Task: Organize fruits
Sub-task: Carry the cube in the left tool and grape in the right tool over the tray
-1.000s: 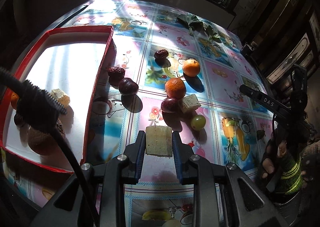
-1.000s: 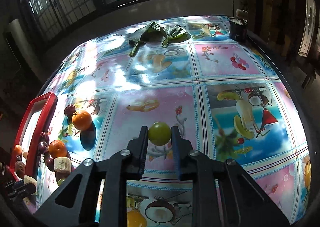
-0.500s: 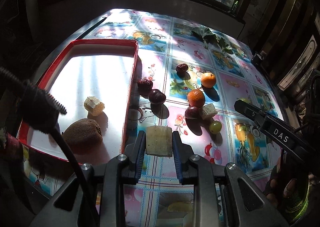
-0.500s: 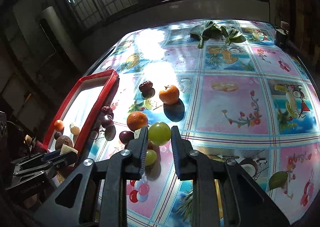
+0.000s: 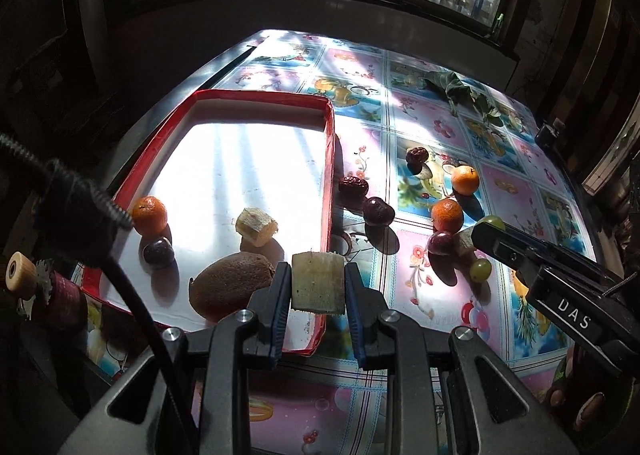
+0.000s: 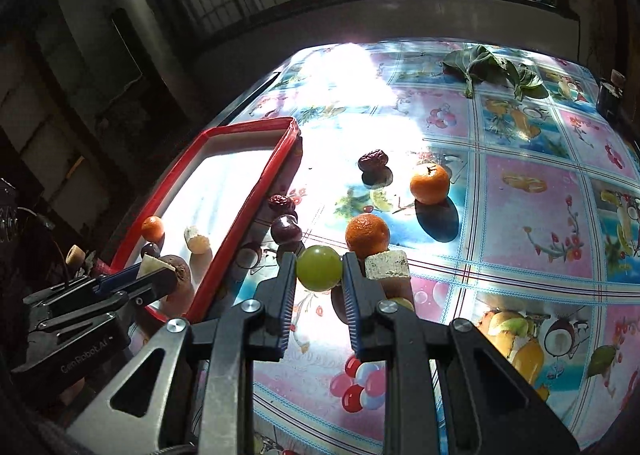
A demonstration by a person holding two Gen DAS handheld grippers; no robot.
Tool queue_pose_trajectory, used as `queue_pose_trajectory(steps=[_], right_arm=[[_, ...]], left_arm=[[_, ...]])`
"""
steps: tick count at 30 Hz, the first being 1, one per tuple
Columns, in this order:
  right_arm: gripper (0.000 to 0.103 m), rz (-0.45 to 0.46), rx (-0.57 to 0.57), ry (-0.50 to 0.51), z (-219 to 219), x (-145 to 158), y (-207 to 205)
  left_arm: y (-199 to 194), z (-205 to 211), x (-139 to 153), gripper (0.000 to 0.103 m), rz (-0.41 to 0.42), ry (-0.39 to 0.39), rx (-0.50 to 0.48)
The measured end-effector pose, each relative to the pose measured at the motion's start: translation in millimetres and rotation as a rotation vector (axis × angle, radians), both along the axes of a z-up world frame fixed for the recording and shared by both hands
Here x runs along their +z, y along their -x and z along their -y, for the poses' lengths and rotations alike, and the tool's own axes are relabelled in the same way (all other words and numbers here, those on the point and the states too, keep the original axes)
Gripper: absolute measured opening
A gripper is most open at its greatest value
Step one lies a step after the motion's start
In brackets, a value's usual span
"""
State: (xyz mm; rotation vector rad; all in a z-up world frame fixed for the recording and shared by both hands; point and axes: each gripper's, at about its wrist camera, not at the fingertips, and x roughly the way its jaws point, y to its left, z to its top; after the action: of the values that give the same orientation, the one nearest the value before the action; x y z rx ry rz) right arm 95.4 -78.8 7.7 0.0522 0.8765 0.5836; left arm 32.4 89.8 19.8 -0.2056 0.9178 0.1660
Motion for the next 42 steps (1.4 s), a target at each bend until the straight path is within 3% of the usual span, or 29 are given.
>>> queue_pose_trajectory(steps=[20, 29, 36, 42], right_arm=[[0.025, -0.011, 0.09, 0.007, -53, -2, -6], [0.025, -0.006, 0.187, 0.015, -108, -3, -12], [0.025, -0.025, 0.229, 0.087, -158, -20, -37], [0.025, -0.057, 0.255, 0.136, -176, -41, -45]], left_arm=[[-6, -82, 5, 0.025, 0.01, 0.019, 0.169], [-42, -116, -12, 0.025, -0.049, 0.07, 0.219], [-65, -122, -30, 0.025, -0.107, 0.033, 0.211], [-72, -122, -39, 0.025, -0.127, -0.02, 0.2]])
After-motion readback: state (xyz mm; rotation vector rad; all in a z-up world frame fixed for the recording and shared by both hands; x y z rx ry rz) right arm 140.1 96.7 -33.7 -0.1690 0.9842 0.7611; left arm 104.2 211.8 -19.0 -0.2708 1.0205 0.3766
